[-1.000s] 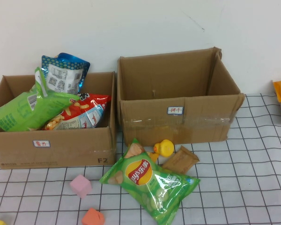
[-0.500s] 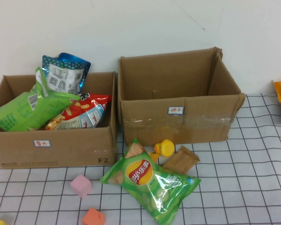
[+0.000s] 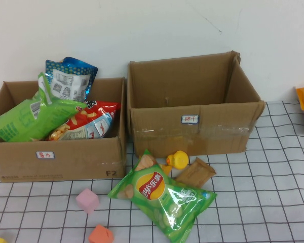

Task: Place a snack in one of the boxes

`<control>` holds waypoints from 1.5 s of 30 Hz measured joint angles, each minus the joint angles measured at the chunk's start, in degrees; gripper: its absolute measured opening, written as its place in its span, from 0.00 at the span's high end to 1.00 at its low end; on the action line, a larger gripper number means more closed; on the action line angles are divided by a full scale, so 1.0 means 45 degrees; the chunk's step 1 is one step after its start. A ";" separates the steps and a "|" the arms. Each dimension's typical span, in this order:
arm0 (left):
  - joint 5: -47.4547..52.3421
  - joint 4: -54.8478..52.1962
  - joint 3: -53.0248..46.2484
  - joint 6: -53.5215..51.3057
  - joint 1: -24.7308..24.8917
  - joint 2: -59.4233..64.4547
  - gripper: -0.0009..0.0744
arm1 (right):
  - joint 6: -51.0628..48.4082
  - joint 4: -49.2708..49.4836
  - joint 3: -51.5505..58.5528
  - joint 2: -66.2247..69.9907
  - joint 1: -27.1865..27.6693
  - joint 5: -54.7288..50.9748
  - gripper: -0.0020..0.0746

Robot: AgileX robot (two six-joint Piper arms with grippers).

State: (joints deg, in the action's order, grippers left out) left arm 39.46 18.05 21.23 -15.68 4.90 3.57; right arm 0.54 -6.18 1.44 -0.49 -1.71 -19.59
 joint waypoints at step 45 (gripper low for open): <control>-0.4824 -0.4293 -0.5053 0.2816 0.0000 -0.0905 0.99 | 0.0000 0.0000 0.0000 0.0000 0.0000 0.0000 0.98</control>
State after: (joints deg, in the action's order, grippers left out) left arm 17.75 -1.27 -1.50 -3.01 4.90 -0.50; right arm 0.54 -6.18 1.44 -0.49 -1.71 -19.59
